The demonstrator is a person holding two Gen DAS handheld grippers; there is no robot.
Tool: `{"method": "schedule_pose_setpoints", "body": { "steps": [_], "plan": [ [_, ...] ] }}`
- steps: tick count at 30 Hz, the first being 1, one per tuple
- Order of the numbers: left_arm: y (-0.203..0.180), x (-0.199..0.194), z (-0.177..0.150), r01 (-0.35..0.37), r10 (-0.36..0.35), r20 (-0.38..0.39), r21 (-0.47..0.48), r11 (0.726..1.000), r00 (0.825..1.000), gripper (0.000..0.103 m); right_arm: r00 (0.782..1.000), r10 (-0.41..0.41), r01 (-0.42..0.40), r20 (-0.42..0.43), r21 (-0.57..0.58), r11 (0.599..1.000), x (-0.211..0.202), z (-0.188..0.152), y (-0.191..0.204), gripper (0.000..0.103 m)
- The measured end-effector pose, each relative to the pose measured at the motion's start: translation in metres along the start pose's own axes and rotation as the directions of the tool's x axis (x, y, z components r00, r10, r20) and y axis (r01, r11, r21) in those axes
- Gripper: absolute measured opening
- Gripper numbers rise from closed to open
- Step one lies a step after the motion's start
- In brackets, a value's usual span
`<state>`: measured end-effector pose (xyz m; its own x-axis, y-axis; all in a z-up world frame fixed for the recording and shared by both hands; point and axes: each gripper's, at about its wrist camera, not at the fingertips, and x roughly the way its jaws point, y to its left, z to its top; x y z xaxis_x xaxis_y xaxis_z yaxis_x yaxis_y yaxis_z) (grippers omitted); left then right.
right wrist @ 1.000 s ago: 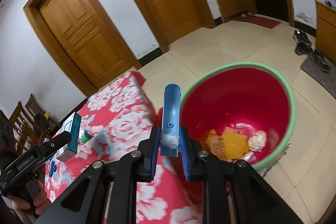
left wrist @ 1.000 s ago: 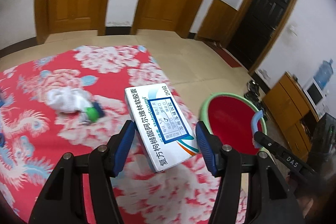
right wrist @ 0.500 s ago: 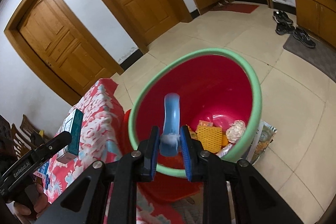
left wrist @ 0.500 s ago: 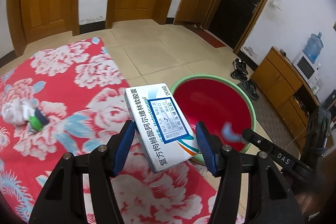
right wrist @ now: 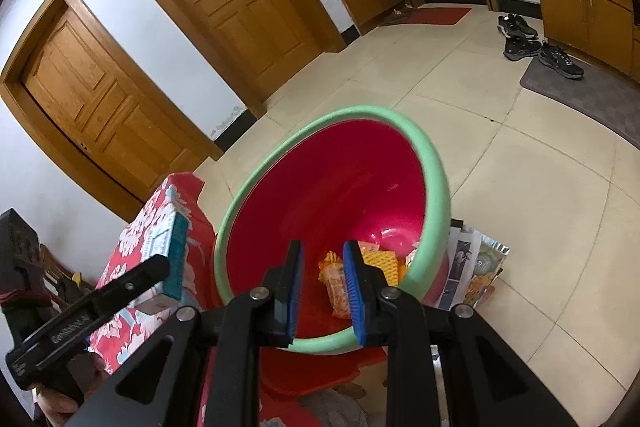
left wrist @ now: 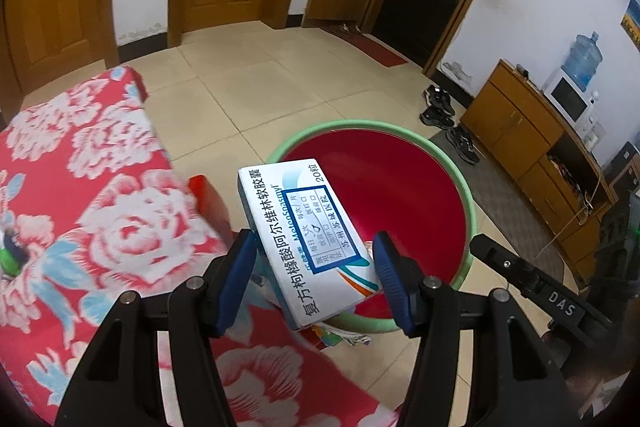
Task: Collect trash
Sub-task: 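Carry the medicine box and blue piece over the red bucket with both grippers, then open both grippers to drop the box and blue piece into the bucket, then move both grippers back over the table toward the white sock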
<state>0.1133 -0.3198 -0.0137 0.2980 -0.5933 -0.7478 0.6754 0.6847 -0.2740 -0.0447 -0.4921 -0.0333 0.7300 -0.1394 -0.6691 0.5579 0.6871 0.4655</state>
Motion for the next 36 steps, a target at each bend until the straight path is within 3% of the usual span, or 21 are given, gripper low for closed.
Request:
{"method": "schedule_pose_setpoints", "body": {
  "steps": [9,16,28,36],
  "plan": [
    [-0.014,0.018,0.006,0.051,-0.051,-0.017,0.009,0.999,0.999,0.060,1.000,-0.012,0.012,0.014,0.031,0.999,-0.004,-0.001,-0.012,0.024],
    [-0.011,0.014,0.007,0.039,-0.039,-0.012,-0.003,0.999,0.999,0.060,1.000,-0.009,0.009,0.006,0.034,0.999,-0.003,0.000,-0.013,0.027],
    [0.026,-0.024,0.005,-0.018,0.021,0.046,-0.068,0.998,0.999,0.060,1.000,0.014,-0.014,0.005,0.002,1.000,-0.004,-0.004,0.008,0.044],
    [0.068,-0.052,0.003,-0.084,0.095,0.083,-0.128,0.988,0.992,0.060,1.000,0.031,-0.031,0.001,-0.034,0.999,-0.006,-0.006,0.028,0.048]
  ]
}}
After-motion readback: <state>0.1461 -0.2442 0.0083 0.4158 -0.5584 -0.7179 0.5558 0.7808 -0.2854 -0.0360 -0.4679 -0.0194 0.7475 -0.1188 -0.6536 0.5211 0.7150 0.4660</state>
